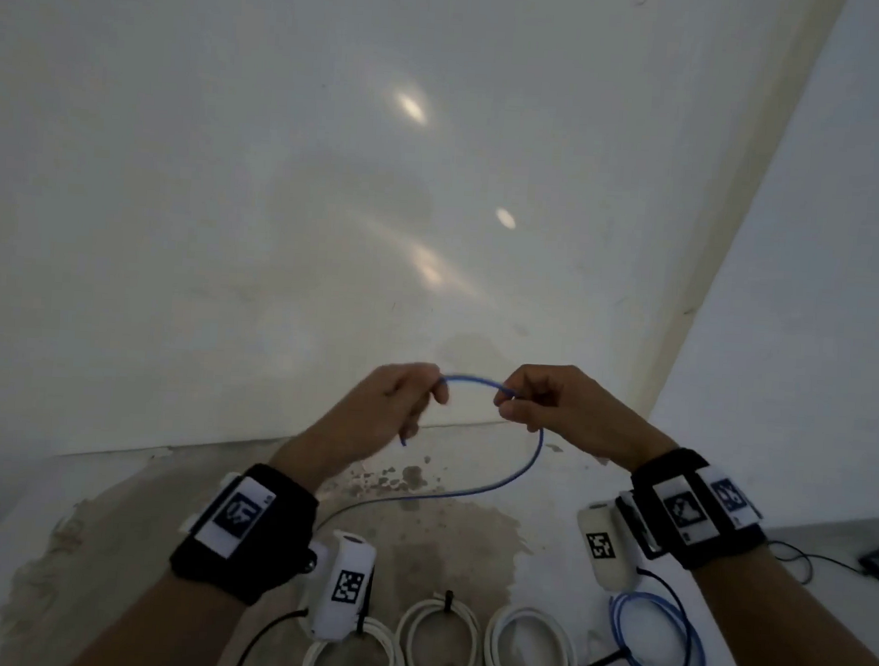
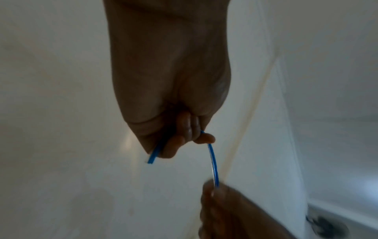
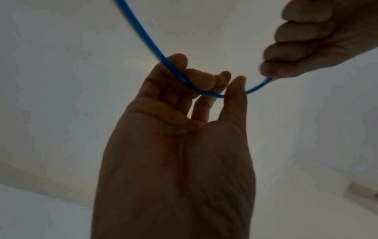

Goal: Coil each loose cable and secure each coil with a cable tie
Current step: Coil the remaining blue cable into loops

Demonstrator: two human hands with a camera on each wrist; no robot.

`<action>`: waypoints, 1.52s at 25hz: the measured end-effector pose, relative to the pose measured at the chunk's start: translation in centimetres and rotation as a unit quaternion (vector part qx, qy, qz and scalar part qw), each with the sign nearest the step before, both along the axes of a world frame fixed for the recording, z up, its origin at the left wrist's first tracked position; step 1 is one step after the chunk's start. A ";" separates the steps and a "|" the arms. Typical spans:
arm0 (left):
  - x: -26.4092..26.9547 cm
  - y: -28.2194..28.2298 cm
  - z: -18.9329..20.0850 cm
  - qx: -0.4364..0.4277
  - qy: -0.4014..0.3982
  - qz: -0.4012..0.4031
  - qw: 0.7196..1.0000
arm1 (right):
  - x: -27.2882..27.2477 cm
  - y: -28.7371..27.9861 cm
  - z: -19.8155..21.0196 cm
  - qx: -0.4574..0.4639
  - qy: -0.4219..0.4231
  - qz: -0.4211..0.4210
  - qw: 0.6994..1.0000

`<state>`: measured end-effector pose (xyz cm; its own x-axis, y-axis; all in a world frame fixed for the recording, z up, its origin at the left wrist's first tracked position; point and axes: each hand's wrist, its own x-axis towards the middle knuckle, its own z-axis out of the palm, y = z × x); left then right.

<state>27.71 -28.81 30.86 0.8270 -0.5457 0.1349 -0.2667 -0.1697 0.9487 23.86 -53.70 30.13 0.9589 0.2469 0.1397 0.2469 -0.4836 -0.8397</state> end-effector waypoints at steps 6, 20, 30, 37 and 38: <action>0.1 6.2 2.0 -0.343 0.179 0.099 0.917 | 0.2 -1.7 -5.1 0.106 0.040 -0.124 0.986; -0.5 3.2 1.2 -0.176 -0.036 0.095 0.979 | -3.2 6.6 -0.4 -0.203 -0.100 0.003 0.974; -3.4 4.1 0.6 0.017 0.046 0.062 0.997 | -4.9 6.7 5.1 -0.326 -0.255 -0.019 0.910; -4.5 3.7 1.1 -0.050 0.222 -0.082 0.970 | -4.1 6.3 2.2 -0.174 -0.235 0.001 0.956; -4.5 3.7 1.2 -0.089 0.245 -0.082 0.962 | -4.1 6.4 1.7 -0.143 -0.218 -0.008 0.965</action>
<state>23.21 -25.15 32.06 0.7195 -0.6789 -0.1462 0.2116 0.0139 0.9773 19.79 -47.31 31.79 0.8286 0.3206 0.4589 0.5370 -0.6868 -0.4898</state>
